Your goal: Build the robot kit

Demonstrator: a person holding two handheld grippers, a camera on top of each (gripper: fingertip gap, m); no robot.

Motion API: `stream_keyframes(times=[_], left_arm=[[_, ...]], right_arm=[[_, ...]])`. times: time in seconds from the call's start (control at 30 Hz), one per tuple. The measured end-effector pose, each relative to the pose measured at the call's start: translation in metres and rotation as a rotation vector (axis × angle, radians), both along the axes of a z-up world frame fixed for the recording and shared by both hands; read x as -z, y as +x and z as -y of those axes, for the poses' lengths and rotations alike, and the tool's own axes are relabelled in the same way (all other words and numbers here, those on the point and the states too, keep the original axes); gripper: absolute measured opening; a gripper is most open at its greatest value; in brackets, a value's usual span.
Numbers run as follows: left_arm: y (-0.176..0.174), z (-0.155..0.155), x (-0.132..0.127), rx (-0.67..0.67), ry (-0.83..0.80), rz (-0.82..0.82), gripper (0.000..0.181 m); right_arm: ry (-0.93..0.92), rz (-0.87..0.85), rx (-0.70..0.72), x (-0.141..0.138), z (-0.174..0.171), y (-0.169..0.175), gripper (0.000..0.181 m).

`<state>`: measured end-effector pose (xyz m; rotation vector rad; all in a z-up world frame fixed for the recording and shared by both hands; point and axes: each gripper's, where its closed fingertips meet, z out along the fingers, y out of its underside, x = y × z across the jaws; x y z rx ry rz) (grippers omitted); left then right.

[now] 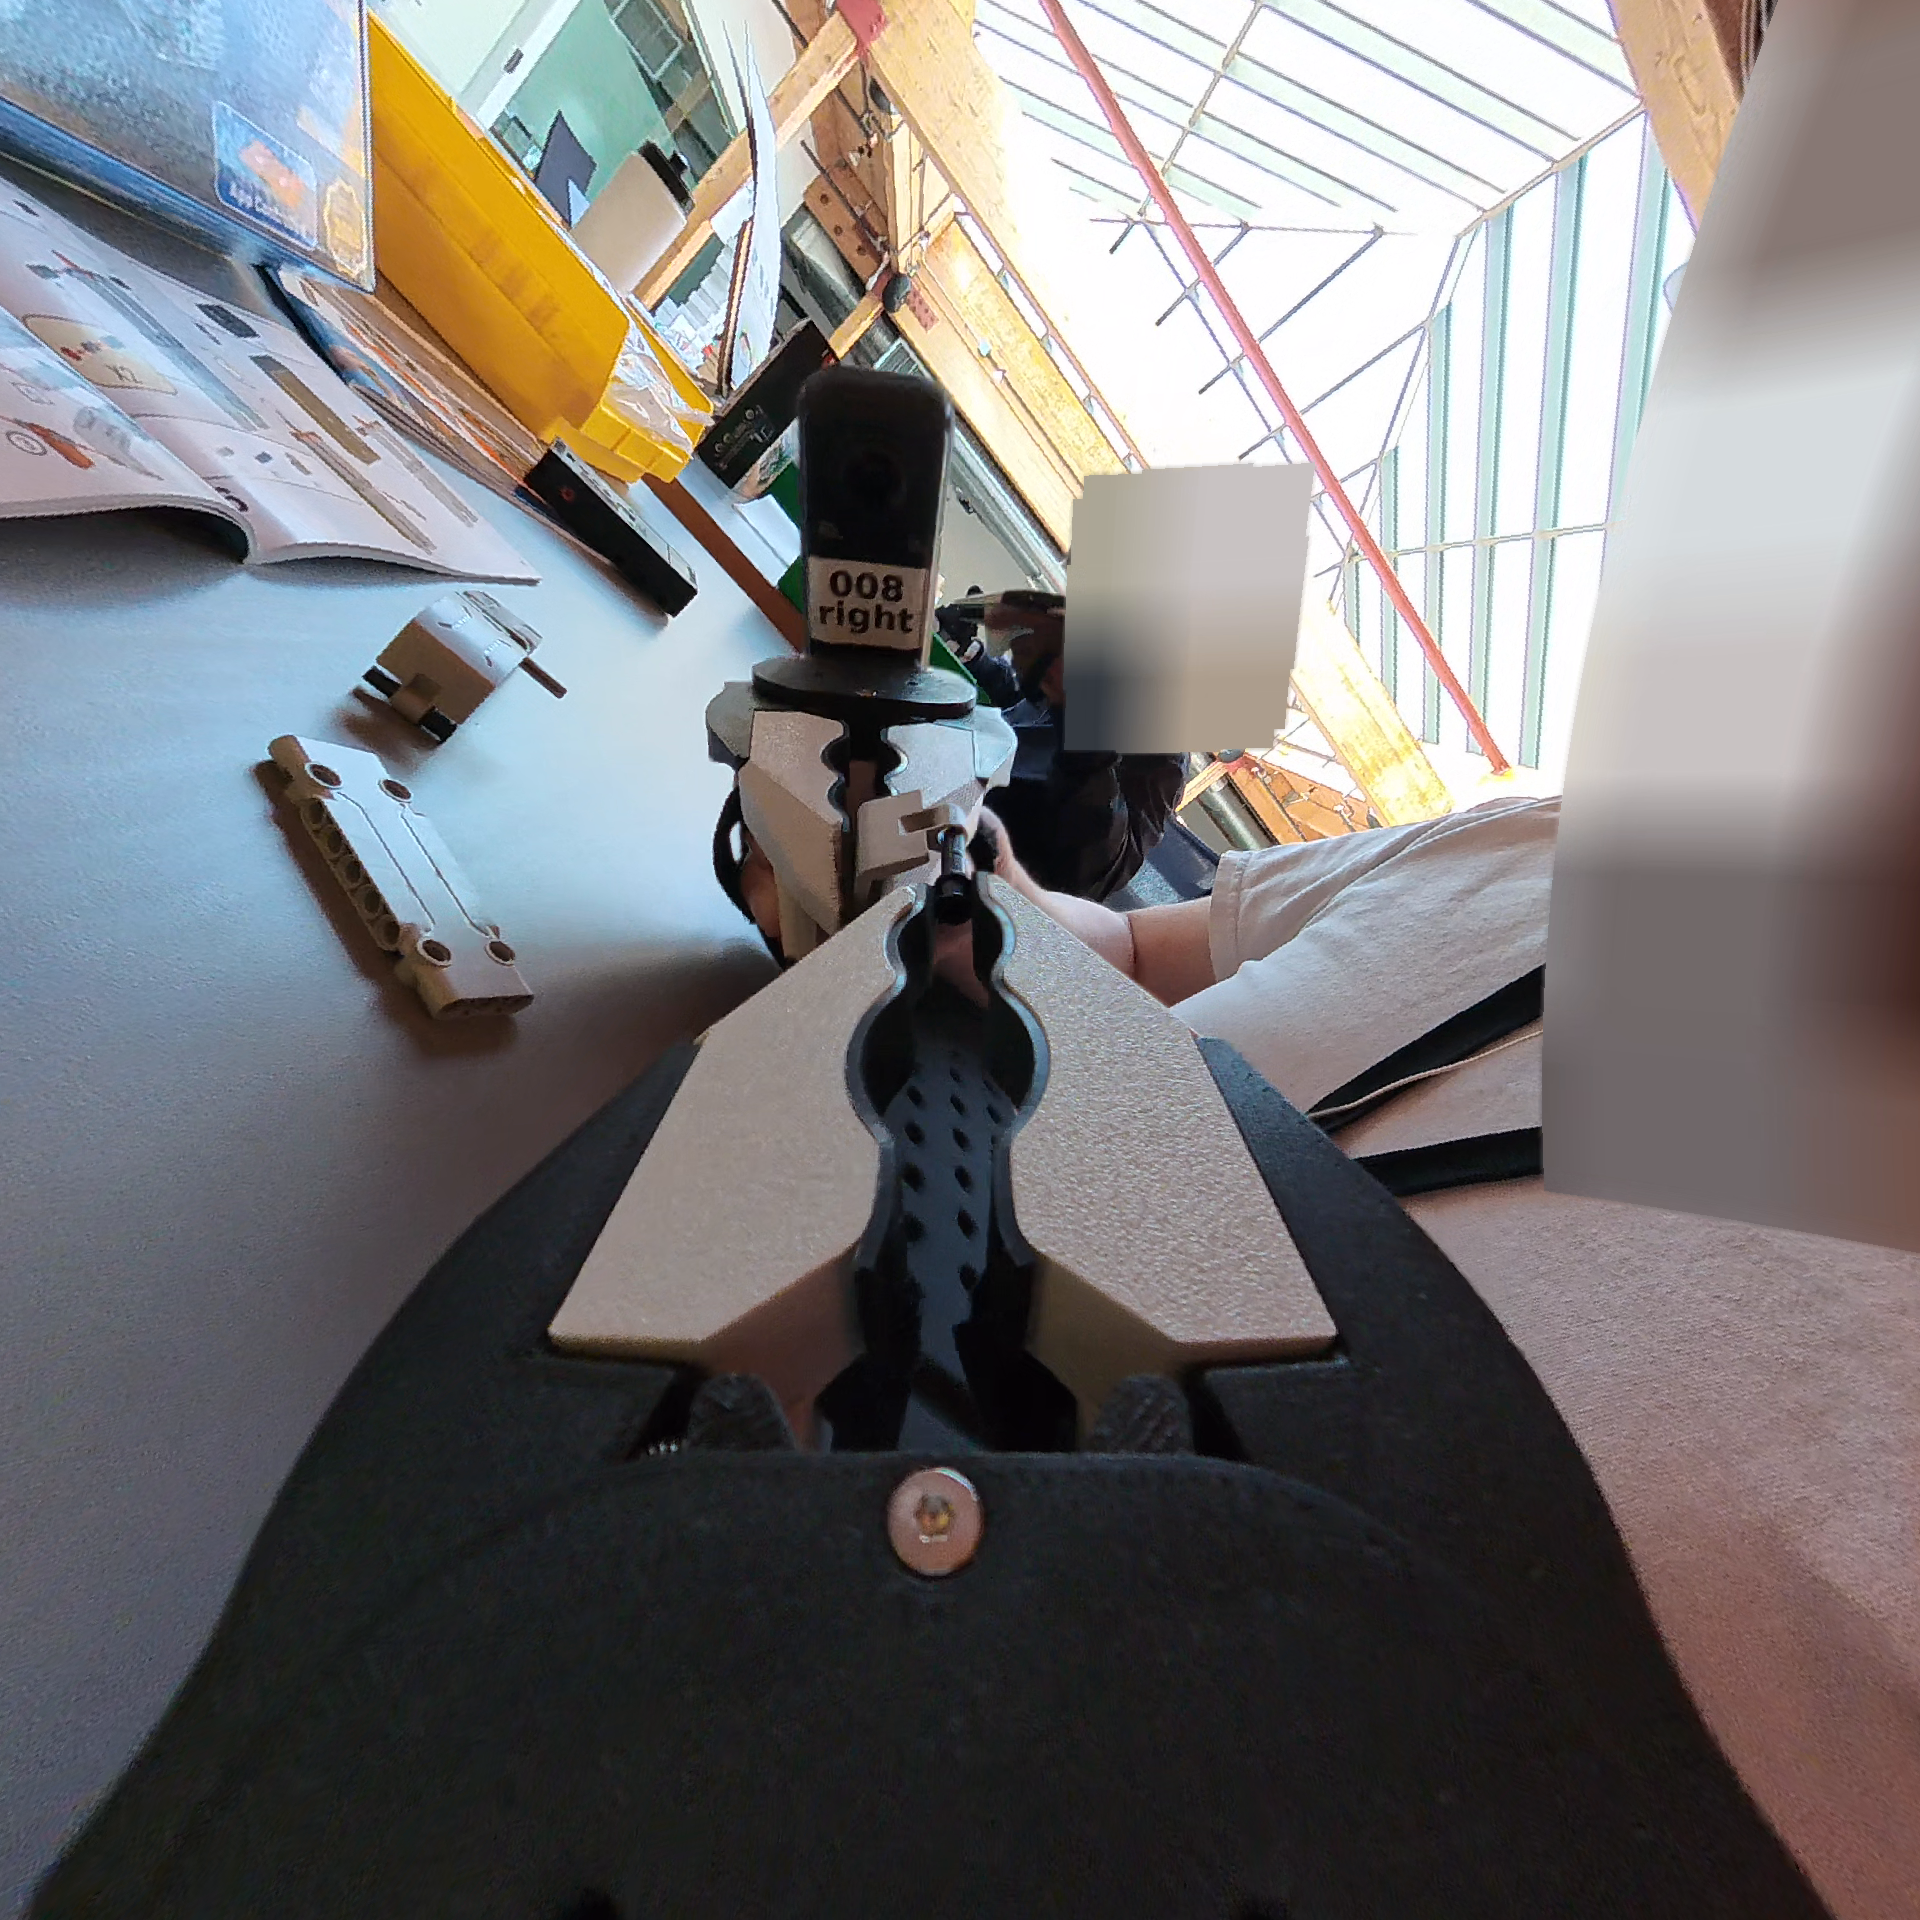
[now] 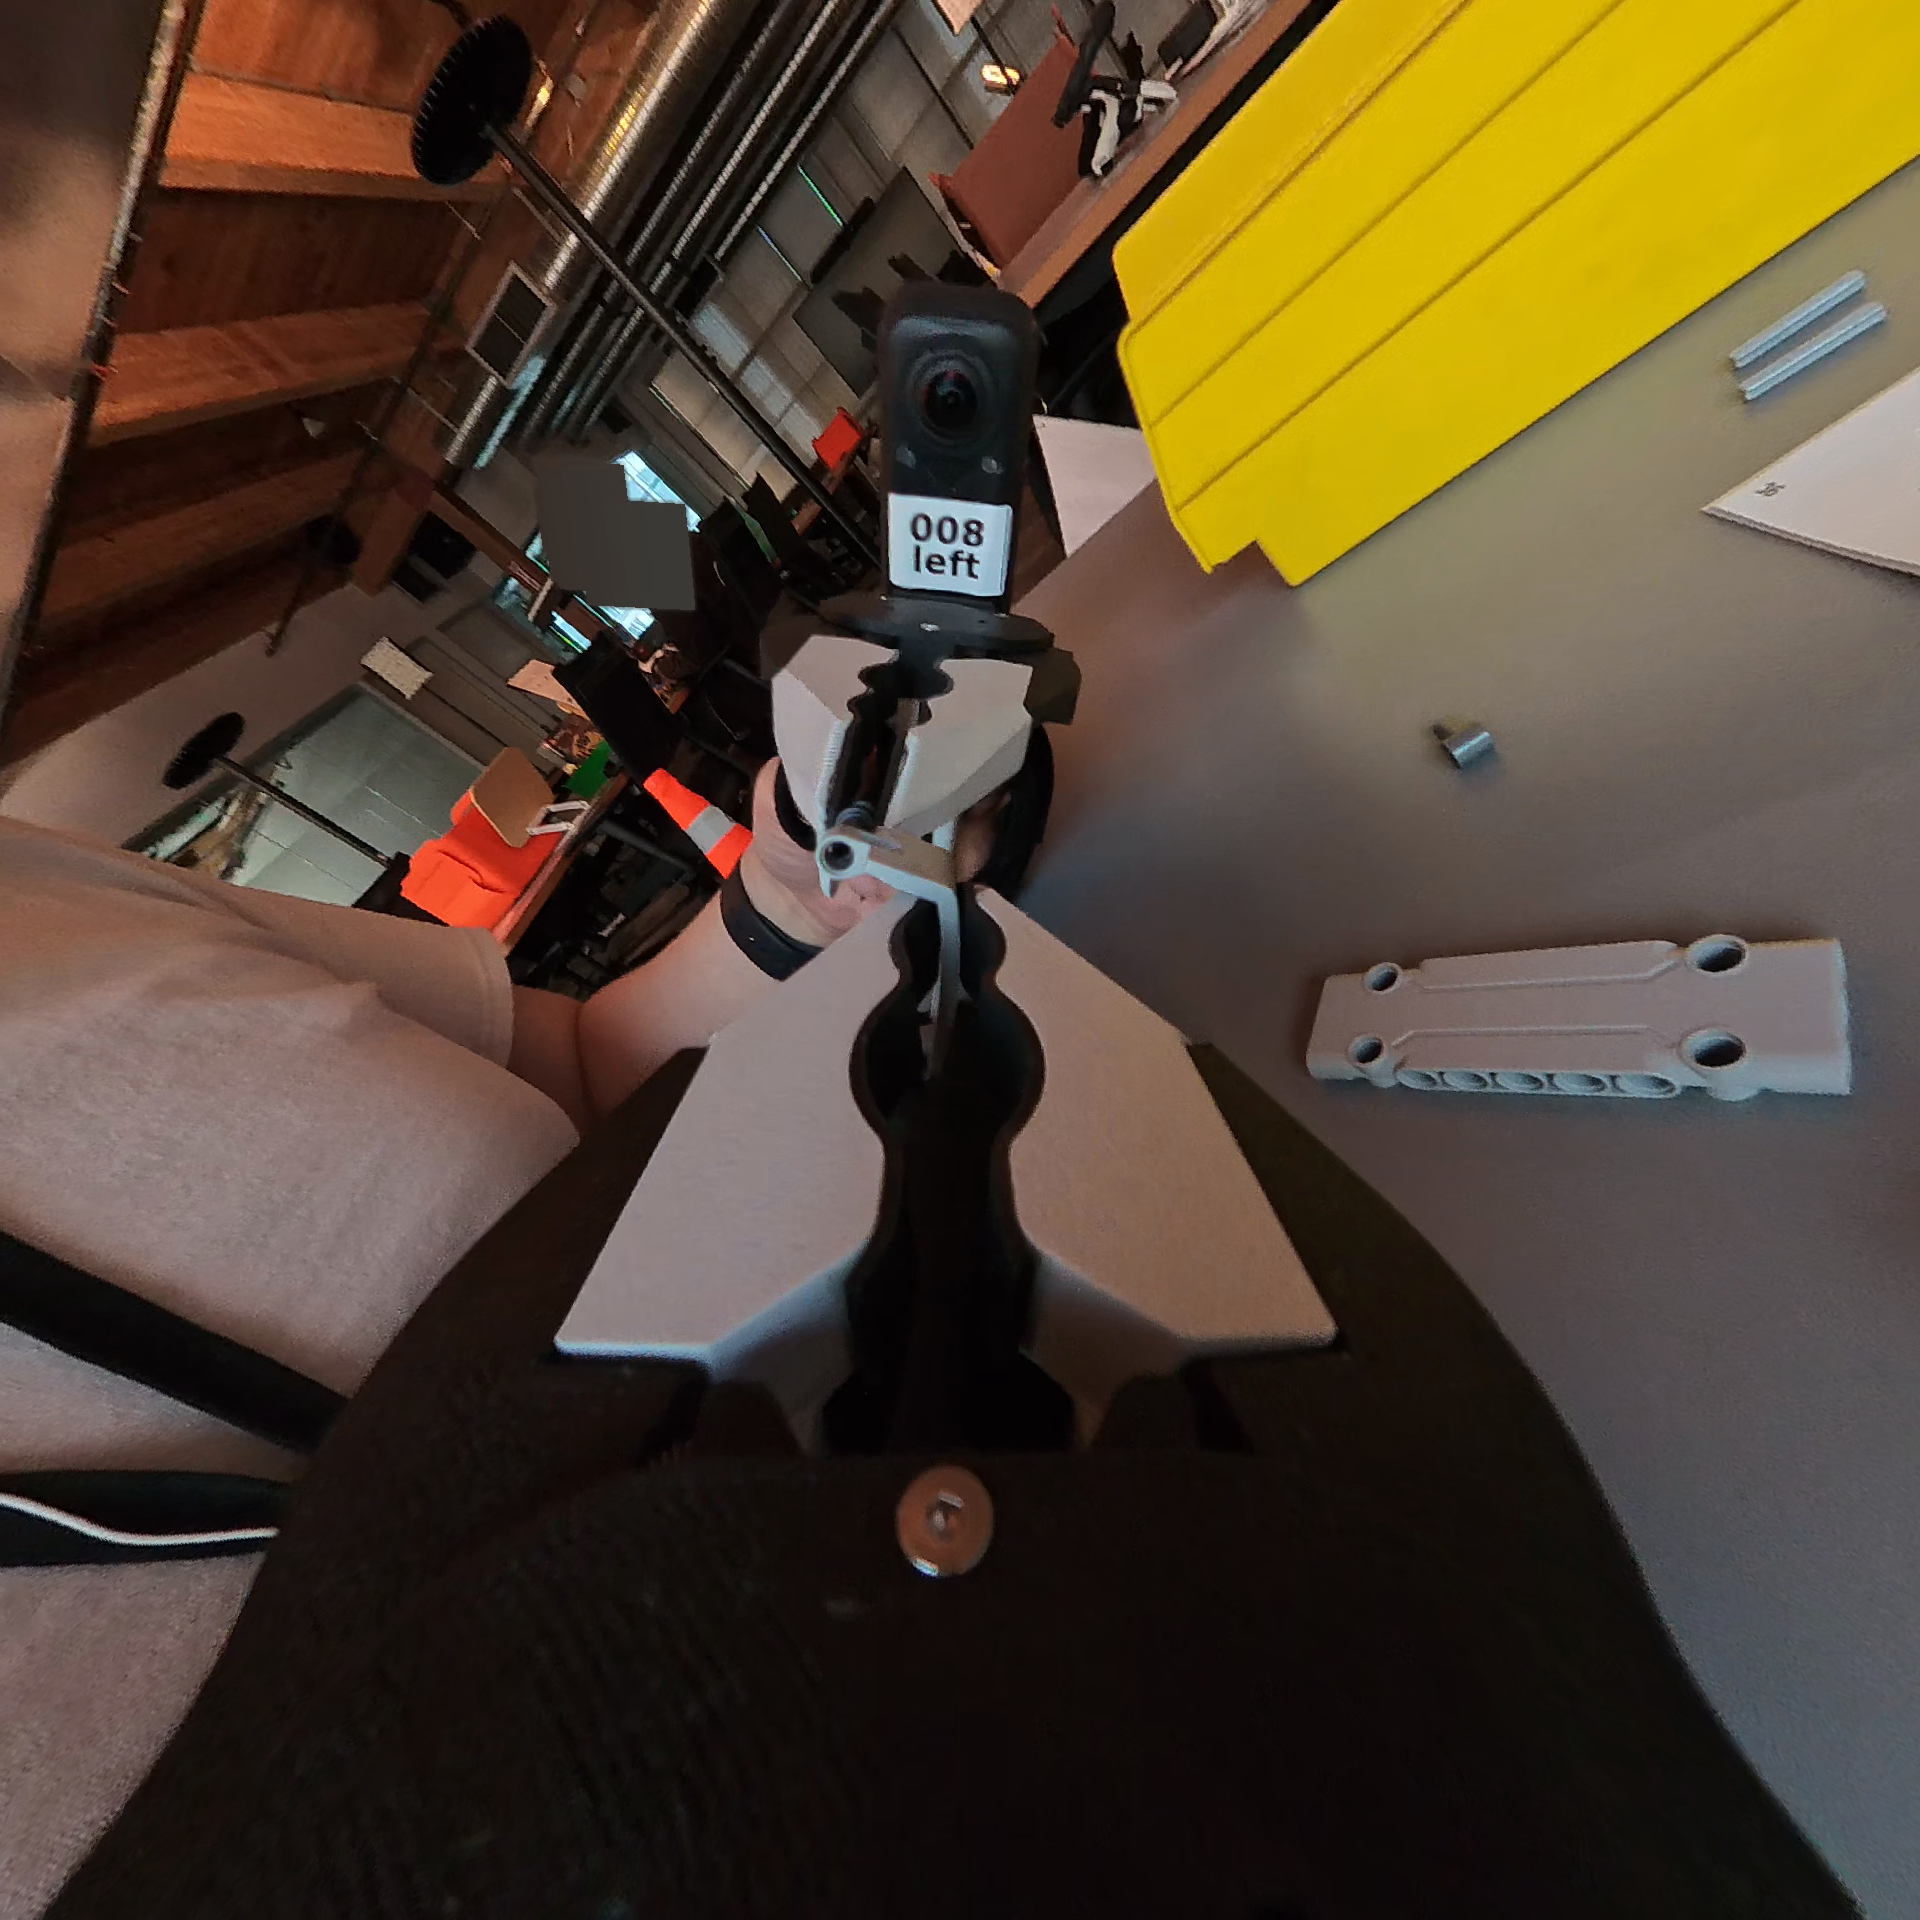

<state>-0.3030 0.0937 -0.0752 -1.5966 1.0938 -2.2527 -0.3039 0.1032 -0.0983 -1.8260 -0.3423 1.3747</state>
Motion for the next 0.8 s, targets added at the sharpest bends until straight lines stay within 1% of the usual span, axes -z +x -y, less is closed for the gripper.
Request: stream_keyframes(times=[0.2,0.33,0.5,0.63,0.8], left_arm=[[-0.003,0.0,0.012,-0.02,0.085,-0.095,0.004],[-0.006,0.001,0.014,-0.015,0.091,-0.119,0.005],[-0.009,0.0,0.013,-0.015,0.061,-0.102,0.005],[-0.008,0.003,0.015,-0.001,0.061,-0.103,0.004],[-0.006,0.004,0.017,0.004,0.071,-0.123,0.004]], right_arm=[[-0.003,0.149,-0.025,0.014,0.002,-0.001,0.002],[0.072,0.275,-0.038,0.017,0.0,-0.003,0.002],[0.088,0.283,-0.045,0.016,-0.003,-0.005,0.002],[0.07,0.283,-0.058,0.02,-0.001,-0.008,0.005],[0.094,0.346,-0.055,0.023,-0.001,-0.007,0.005]])
